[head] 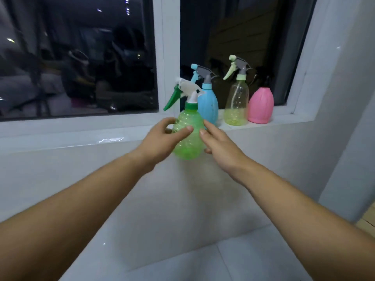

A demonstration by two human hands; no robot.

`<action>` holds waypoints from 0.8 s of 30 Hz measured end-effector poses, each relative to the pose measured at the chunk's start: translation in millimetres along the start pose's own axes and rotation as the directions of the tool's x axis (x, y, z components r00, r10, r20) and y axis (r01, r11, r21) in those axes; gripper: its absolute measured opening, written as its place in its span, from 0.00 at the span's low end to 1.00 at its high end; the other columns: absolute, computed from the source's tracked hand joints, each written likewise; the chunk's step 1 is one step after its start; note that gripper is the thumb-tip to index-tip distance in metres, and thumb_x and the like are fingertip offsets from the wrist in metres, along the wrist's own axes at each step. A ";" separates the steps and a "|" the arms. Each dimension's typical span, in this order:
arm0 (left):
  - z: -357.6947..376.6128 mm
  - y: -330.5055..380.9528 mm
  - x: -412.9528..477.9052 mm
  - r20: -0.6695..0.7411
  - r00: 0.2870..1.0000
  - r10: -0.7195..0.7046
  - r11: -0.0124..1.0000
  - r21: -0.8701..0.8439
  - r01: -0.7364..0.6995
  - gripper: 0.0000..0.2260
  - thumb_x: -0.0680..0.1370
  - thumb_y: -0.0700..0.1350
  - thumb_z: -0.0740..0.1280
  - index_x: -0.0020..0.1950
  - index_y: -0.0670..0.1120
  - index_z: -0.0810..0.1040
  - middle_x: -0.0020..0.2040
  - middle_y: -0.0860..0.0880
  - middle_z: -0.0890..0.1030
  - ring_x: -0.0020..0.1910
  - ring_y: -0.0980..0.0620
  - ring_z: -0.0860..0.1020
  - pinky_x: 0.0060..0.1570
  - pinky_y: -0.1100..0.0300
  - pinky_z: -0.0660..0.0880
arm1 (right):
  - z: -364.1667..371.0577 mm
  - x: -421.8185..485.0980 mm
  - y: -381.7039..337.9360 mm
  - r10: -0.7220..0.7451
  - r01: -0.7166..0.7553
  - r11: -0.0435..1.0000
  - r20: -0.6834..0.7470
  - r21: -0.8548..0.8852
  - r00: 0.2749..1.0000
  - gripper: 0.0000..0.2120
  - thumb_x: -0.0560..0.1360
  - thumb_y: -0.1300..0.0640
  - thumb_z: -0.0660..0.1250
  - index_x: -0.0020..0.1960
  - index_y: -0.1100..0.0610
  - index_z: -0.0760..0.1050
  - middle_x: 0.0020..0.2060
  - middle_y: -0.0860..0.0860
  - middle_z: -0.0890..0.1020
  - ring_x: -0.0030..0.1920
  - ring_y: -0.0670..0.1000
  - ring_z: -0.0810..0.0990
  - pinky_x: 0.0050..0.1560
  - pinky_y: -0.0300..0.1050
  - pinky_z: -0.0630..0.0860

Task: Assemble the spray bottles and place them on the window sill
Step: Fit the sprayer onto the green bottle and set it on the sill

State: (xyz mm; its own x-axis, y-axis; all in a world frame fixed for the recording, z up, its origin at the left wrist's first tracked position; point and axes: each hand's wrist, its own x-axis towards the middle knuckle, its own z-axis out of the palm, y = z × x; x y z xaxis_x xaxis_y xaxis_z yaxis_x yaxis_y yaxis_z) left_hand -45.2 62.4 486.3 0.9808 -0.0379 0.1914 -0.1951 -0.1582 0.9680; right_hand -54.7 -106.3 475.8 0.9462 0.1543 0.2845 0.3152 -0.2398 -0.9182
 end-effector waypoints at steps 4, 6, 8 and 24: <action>-31.7 14.2 32.1 -0.040 0.998 0.042 0.999 0.004 -0.042 0.19 0.78 0.51 0.74 0.66 0.47 0.78 0.55 0.45 0.86 0.51 0.48 0.86 0.57 0.50 0.83 | 20.6 33.3 -24.7 -0.029 0.029 0.999 0.016 0.016 0.999 0.24 0.83 0.49 0.54 0.78 0.49 0.57 0.70 0.45 0.69 0.69 0.46 0.70 0.70 0.46 0.67; -38.4 16.3 43.6 -0.039 0.998 0.047 0.999 -0.020 -0.048 0.19 0.79 0.49 0.73 0.68 0.45 0.78 0.55 0.45 0.86 0.48 0.51 0.86 0.51 0.55 0.84 | 24.5 45.3 -25.8 -0.025 0.025 1.000 0.025 0.007 0.999 0.23 0.84 0.50 0.53 0.78 0.50 0.58 0.58 0.38 0.73 0.58 0.40 0.74 0.58 0.35 0.71; -41.7 13.8 54.1 -0.033 0.998 0.047 0.999 -0.019 -0.048 0.19 0.79 0.50 0.72 0.69 0.45 0.78 0.57 0.44 0.86 0.49 0.51 0.87 0.50 0.58 0.84 | 27.5 55.7 -23.2 -0.021 0.021 1.000 0.014 -0.007 1.000 0.21 0.84 0.51 0.53 0.76 0.50 0.61 0.48 0.34 0.71 0.47 0.35 0.73 0.43 0.25 0.71; -42.4 -8.9 95.6 -0.030 0.999 0.024 0.999 -0.035 -0.025 0.20 0.80 0.53 0.71 0.69 0.46 0.78 0.57 0.49 0.87 0.52 0.52 0.87 0.55 0.55 0.83 | 41.1 101.4 -2.2 0.010 -0.010 0.984 0.002 -0.179 1.000 0.27 0.79 0.39 0.50 0.77 0.41 0.58 0.75 0.50 0.64 0.73 0.52 0.66 0.74 0.56 0.62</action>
State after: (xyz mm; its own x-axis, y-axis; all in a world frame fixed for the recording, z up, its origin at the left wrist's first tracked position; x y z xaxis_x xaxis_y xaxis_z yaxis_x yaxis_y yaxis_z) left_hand 50.6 102.1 502.8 0.9756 -0.0119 0.2193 -0.2191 -0.1225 0.9680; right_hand 37.6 -50.8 495.4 0.9492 0.1541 0.2744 0.3141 -0.4091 -0.8567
